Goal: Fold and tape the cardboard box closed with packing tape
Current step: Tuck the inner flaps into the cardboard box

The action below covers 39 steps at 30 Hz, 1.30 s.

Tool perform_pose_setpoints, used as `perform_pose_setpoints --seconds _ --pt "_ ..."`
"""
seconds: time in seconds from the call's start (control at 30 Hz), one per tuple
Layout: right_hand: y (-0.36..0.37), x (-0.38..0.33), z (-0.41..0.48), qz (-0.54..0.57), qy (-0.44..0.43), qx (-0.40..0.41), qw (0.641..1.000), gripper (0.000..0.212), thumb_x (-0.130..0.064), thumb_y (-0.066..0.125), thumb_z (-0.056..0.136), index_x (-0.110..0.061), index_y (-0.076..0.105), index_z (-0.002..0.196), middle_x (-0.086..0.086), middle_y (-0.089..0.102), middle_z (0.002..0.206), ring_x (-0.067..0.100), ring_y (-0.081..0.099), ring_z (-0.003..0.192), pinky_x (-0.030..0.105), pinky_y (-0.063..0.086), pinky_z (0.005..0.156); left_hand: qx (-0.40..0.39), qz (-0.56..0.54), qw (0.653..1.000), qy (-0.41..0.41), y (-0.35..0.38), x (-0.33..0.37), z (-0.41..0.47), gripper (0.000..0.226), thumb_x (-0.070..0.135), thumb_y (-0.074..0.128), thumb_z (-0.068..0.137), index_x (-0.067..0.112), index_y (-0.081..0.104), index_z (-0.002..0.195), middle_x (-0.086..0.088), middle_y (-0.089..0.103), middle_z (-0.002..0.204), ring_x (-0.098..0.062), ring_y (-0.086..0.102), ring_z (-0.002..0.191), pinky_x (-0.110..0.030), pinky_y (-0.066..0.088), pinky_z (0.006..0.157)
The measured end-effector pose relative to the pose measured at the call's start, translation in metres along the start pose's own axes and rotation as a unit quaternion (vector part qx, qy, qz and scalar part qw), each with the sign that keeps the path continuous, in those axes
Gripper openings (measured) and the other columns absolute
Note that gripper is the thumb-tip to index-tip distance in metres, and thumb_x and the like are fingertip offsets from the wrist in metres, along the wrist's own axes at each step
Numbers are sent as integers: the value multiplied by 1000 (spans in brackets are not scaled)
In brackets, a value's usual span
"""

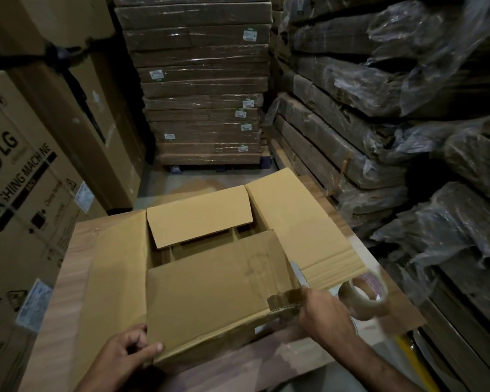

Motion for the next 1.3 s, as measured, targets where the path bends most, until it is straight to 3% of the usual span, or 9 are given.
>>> perform_pose_setpoints --seconds 0.23,0.43,0.53,0.67,0.83,1.0,1.07,1.17,1.3 --pt "-30 -17 39 -8 -53 -40 998 38 -21 50 86 -23 57 123 11 67 112 32 62 106 35 51 84 2 16 1000 -1 0 4 -2 39 1 84 67 10 52 47 -26 68 77 -4 62 79 -10 32 68" --pt "-35 -17 41 -3 -47 -70 996 40 -29 56 83 -22 58 122 7 67 113 28 63 105 35 52 85 -7 16 1000 -12 -1 3 -2 38 8 88 66 12 54 49 -30 65 77 -13 66 87 -15 36 82" --pt "-29 -11 32 21 -35 -78 996 34 -25 57 80 -18 62 113 5 70 103 24 66 96 36 56 83 6 18 1000 -21 1 5 -4 38 7 87 66 11 54 47 -13 62 59 -9 64 83 -6 34 74" --pt "-25 -2 17 31 -9 -88 996 21 -16 54 81 -15 66 98 3 71 93 21 67 87 31 55 75 20 35 998 -50 1 6 -5 42 9 87 68 7 49 49 -7 62 53 1 59 80 -8 31 86" --pt "-25 7 3 33 6 -92 995 36 -11 46 78 -18 66 108 3 71 103 21 66 86 29 55 67 26 77 995 -58 2 25 -10 39 16 88 67 12 53 50 -10 58 54 -13 55 64 -9 37 60" --pt "-33 17 0 56 25 -45 997 40 -19 49 80 -19 67 117 1 69 118 18 65 103 32 53 88 56 134 987 -66 8 49 -22 24 27 88 65 33 68 54 1 62 52 -12 60 57 -25 45 67" --pt "-37 22 0 56 29 -31 998 40 -20 50 80 -23 67 116 -3 71 113 16 66 98 28 54 81 86 179 978 -61 8 57 -25 17 33 89 62 40 74 66 3 65 57 -13 65 63 -23 45 70" --pt "-42 31 2 46 42 -16 998 38 -22 53 79 -27 68 114 -5 70 88 11 63 74 21 46 59 110 232 966 -40 10 65 -26 57 38 86 65 36 67 119 7 68 64 -7 65 76 -23 46 80" --pt "-44 48 10 97 82 27 991 30 -27 55 79 -27 70 106 -5 72 77 17 66 81 27 53 73 119 303 945 -45 5 65 -22 63 33 82 70 25 61 129 12 68 70 -9 68 90 -20 45 86"
Point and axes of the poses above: each hand's wrist, its own z-axis towards the middle knuckle, its own y-axis out of the palm, x = y × z, the point moved 2 cm from there along z, towards the middle knuckle
